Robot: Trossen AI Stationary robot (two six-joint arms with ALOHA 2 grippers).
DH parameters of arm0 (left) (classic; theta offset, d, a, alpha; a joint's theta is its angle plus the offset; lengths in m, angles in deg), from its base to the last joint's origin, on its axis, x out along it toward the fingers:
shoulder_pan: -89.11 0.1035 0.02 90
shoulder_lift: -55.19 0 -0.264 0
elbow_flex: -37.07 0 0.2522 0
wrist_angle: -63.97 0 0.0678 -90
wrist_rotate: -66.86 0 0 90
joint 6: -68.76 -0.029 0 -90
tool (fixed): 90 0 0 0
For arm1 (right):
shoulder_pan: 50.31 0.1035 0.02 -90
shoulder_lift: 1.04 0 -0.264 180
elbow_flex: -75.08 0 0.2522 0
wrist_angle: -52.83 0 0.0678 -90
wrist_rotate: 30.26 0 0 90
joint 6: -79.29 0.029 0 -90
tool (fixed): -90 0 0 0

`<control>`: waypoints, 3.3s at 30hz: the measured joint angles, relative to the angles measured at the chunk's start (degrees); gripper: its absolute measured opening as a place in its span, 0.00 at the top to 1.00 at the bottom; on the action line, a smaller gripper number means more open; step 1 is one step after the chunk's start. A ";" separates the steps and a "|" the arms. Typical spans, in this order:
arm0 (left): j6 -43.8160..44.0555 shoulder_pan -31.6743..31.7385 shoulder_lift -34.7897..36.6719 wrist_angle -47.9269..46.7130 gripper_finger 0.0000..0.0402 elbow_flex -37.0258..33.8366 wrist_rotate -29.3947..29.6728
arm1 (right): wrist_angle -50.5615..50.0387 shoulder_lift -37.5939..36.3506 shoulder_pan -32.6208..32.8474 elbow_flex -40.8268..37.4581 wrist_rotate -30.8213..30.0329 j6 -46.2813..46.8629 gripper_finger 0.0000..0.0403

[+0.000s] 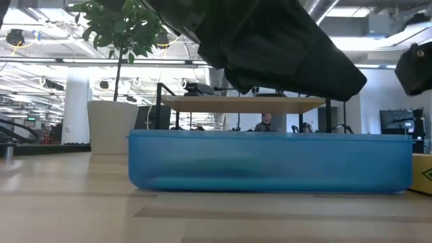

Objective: Pack school essentials
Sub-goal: Put the crayon box into the supply box

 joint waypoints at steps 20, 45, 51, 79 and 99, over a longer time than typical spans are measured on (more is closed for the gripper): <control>-0.07 -1.47 0.11 -8.51 0.81 0.00 5.72 | 11.96 5.31 -2.35 6.75 1.07 -5.71 0.98; 5.66 -7.46 1.97 -10.28 0.69 -0.02 5.46 | 1.74 5.52 -7.77 6.88 3.76 -10.15 0.98; 9.36 -7.26 0.13 -9.50 0.60 0.06 5.81 | 4.85 6.73 -9.04 6.90 3.72 -11.97 0.98; 18.70 -7.19 -1.81 -11.49 0.58 0.07 8.69 | 22.95 7.93 -5.08 6.88 6.79 -5.79 0.98; 21.64 -7.56 -1.70 -14.95 0.58 0.13 10.99 | 19.03 7.93 -6.00 6.88 3.11 -21.97 0.98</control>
